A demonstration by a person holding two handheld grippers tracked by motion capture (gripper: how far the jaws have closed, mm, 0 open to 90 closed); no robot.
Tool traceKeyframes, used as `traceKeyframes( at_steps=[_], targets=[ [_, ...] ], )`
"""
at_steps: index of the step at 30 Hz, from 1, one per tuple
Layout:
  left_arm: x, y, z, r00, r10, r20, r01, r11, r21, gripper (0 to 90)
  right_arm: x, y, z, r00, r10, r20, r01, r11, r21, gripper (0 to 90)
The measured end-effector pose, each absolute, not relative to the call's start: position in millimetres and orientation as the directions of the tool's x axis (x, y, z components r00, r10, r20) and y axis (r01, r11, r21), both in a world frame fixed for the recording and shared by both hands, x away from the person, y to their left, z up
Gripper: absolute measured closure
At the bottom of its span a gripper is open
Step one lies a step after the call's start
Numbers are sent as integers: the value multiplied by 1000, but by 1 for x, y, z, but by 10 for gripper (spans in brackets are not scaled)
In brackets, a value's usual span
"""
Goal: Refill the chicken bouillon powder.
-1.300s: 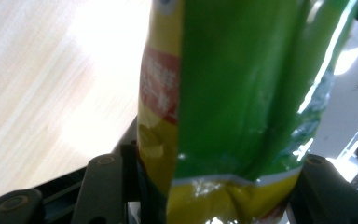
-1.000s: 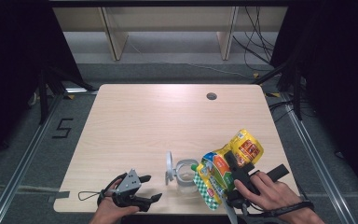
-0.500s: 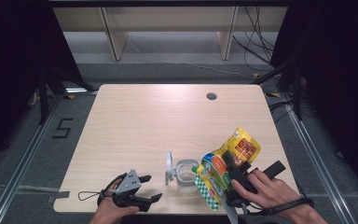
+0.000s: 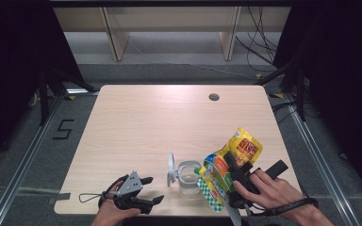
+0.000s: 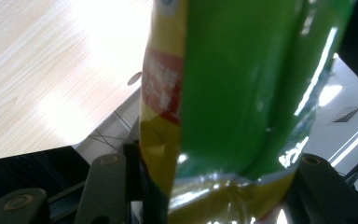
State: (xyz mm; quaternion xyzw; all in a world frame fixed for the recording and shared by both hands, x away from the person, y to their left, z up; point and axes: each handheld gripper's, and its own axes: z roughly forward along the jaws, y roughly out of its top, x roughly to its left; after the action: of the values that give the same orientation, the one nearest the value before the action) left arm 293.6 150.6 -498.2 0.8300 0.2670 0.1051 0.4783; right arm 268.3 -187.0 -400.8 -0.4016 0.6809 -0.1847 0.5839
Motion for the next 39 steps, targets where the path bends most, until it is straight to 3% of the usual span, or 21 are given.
traceKeyframes(
  at_steps=[39],
  targets=[
    [292, 149, -499, 826, 556, -87, 350, -388, 853, 253, 268, -184, -392, 31, -802, -596, -329, 555, -764, 520]
  ],
)
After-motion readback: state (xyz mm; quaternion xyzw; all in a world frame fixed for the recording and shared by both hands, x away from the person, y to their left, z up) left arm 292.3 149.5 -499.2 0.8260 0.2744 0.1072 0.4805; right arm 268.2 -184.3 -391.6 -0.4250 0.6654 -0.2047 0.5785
